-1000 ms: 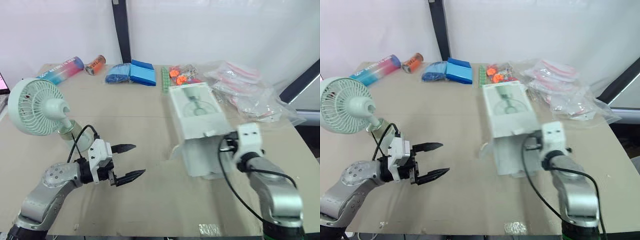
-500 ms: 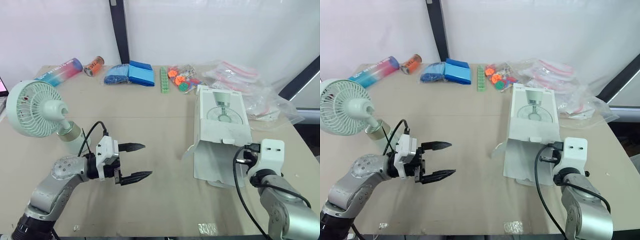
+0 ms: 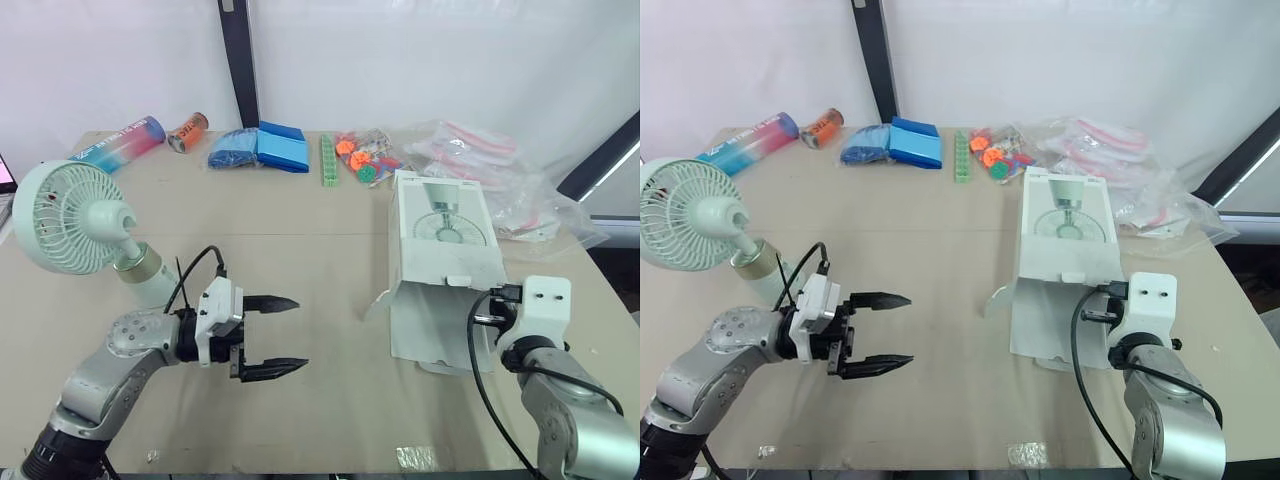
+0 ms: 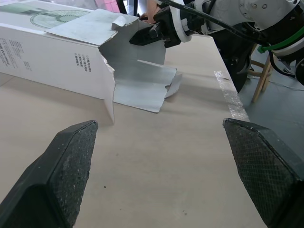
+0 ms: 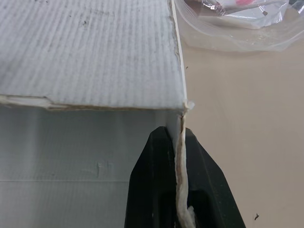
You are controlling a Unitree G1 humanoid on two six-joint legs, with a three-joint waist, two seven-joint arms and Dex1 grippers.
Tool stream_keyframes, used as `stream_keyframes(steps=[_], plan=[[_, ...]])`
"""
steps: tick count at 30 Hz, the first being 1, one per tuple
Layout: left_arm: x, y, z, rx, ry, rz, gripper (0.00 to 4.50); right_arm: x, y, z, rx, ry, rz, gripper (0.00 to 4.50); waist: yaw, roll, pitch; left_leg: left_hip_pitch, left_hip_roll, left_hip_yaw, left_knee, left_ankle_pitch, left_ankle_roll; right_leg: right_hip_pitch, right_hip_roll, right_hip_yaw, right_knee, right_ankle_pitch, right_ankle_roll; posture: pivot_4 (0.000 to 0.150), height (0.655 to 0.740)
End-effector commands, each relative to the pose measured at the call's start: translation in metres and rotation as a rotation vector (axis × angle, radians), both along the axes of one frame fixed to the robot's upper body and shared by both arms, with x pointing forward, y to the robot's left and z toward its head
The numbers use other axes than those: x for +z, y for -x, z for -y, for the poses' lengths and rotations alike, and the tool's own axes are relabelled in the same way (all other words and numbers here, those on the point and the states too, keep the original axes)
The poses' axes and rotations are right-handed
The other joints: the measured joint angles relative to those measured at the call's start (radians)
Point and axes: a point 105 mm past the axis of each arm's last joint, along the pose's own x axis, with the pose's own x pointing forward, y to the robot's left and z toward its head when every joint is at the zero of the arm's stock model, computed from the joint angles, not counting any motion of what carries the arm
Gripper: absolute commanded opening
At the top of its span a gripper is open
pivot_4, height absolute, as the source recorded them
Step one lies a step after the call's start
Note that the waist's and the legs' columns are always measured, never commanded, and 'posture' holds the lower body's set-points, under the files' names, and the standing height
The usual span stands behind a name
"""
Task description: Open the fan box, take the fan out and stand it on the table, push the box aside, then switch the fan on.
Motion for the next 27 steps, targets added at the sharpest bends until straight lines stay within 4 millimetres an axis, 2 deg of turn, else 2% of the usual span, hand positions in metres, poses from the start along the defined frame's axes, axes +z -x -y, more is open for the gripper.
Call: stream_keyframes(steps=[1,2,5,8,9,12,16,19,20,23,25,27], plan=[[0.009,0.003,0.004,-0.016,0.012,0.056,4.5,0.011,0.0,0.005,0.001,0.037,0.045,0.04,0.0,0.0,0.0,0.0,0.0,0.0,0.0,0.0,0.0,0.0,0.0,0.0,0.0,0.0,0.0,0.15,0.74],[0.009,0.003,0.004,-0.015,0.012,0.057,4.5,0.011,0.0,0.005,0.004,0.037,0.045,0.04,0.0,0.0,0.0,0.0,0.0,0.0,0.0,0.0,0.0,0.0,0.0,0.0,0.0,0.0,0.0,0.15,0.74],[0.008,0.003,0.005,-0.013,0.014,0.061,4.5,0.01,0.001,0.004,0.031,0.037,0.039,0.91,0.0,0.0,0.0,0.0,0.0,0.0,0.0,0.0,0.0,0.0,0.0,0.0,0.0,0.0,0.0,0.15,0.74],[0.007,0.003,0.006,-0.013,0.017,0.064,4.5,0.009,0.004,0.005,0.071,0.045,0.025,2.33,0.0,0.0,0.0,0.0,0.0,0.0,0.0,0.0,0.0,0.0,0.0,0.0,0.0,0.0,0.0,0.15,0.74],[0.007,0.003,0.006,-0.014,0.018,0.064,4.5,0.007,0.006,0.004,0.126,0.049,0.014,2.95,0.0,0.0,0.0,0.0,0.0,0.0,0.0,0.0,0.0,0.0,0.0,0.0,0.0,0.0,0.0,0.15,0.74],[0.006,0.002,0.006,-0.017,0.019,0.064,4.5,0.006,0.011,0.007,0.237,0.065,0.003,4.1,0.0,0.0,0.0,0.0,-0.001,0.0,0.0,0.0,0.0,0.0,0.001,0.0,0.0,-0.001,0.001,0.15,0.74],[0.006,0.001,0.007,-0.021,0.02,0.065,4.5,0.015,0.021,0.018,0.365,0.107,0.073,4.1,0.001,0.0,0.0,0.0,-0.001,0.0,0.0,0.0,0.001,0.001,0.001,0.0,0.0,-0.001,0.001,0.15,0.74],[0.005,0.0,0.007,-0.023,0.022,0.066,4.5,0.022,0.033,0.034,0.426,0.16,0.131,4.1,0.001,0.001,-0.001,-0.001,-0.001,0.001,0.0,0.0,0.001,0.002,0.002,0.001,0.0,-0.001,0.001,0.15,0.74],[0.005,-0.001,0.008,-0.023,0.023,0.068,4.5,0.025,0.037,0.038,0.457,0.18,0.158,4.32,0.001,0.001,-0.001,0.0,-0.001,0.001,0.0,0.0,0.001,0.002,0.002,0.001,0.0,-0.001,0.002,0.15,0.74],[0.006,-0.005,0.008,-0.008,0.031,0.078,4.5,0.035,0.04,0.05,0.512,0.255,0.234,4.32,0.001,0.001,-0.001,0.001,-0.001,0.001,0.0,-0.001,0.002,0.003,0.002,0.001,-0.001,-0.001,0.002,0.15,0.74],[0.006,-0.009,0.007,0.021,0.043,0.068,4.5,0.051,0.032,0.043,0.574,0.275,0.31,4.32,-0.001,0.001,-0.001,-0.001,-0.001,0.003,0.0,-0.001,0.002,0.004,0.002,0.002,-0.001,-0.001,0.002,0.15,0.74],[0.006,-0.012,0.006,0.049,0.054,0.058,4.5,0.069,0.02,0.024,0.656,0.273,0.387,4.32,-0.01,0.003,-0.001,0.0,0.001,0.006,0.0,-0.001,0.002,0.004,0.003,0.005,0.0,0.0,0.001,0.15,0.74]])
